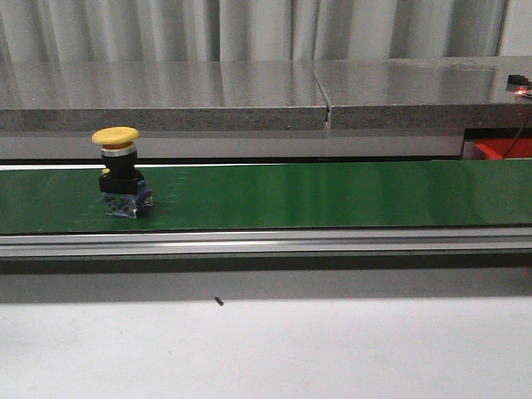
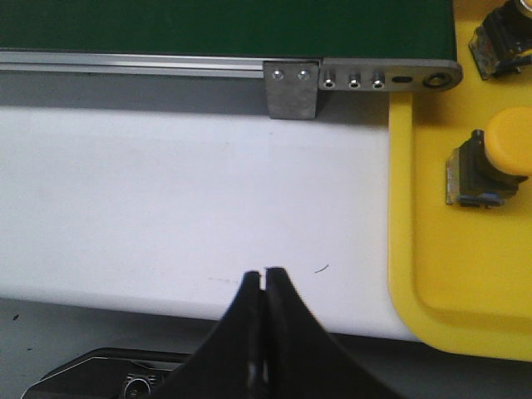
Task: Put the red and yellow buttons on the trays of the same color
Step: 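Lower the second yellow button onto the belt, open and lift the left gripper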
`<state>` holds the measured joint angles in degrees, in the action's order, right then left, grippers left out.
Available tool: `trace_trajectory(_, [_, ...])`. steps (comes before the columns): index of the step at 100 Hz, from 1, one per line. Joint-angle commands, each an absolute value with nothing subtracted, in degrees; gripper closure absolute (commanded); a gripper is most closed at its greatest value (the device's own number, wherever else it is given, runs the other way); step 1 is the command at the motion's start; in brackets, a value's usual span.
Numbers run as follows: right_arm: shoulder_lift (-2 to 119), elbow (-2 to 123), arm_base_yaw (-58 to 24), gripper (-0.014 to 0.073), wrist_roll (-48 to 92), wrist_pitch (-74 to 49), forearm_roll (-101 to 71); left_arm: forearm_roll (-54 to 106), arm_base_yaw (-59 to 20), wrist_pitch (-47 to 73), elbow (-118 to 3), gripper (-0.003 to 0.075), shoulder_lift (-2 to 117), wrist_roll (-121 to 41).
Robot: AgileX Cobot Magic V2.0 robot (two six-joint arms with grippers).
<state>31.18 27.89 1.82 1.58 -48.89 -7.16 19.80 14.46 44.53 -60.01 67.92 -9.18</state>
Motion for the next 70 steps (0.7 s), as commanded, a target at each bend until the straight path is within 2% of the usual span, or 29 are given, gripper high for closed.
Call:
trace_trajectory(1, [31.2, 29.9, 1.8, 0.0685, 2.0, -46.3, -7.1, 19.9, 11.8, 42.2, -60.3, 0.0741, 63.7, -9.5])
trace_trajectory(33, [31.2, 29.9, 1.8, 0.0685, 2.0, -46.3, -7.1, 20.4, 4.5, 41.2, -57.8, 0.0741, 56.9, -10.3])
trace_trajectory(42, [31.2, 29.9, 1.8, 0.0685, 2.0, -46.3, -7.1, 15.9, 2.7, 38.8, -55.2, 0.0741, 54.6, -5.3])
trace_trajectory(49, [31.2, 29.9, 1.8, 0.0685, 2.0, -46.3, -7.1, 10.5, 0.2, 36.9, -52.8, 0.0741, 52.6, 0.0])
trace_trajectory(70, [31.2, 29.9, 1.8, 0.0685, 2.0, -46.3, -7.1, 6.5, -9.8, 32.2, -45.9, 0.0741, 46.6, 0.6])
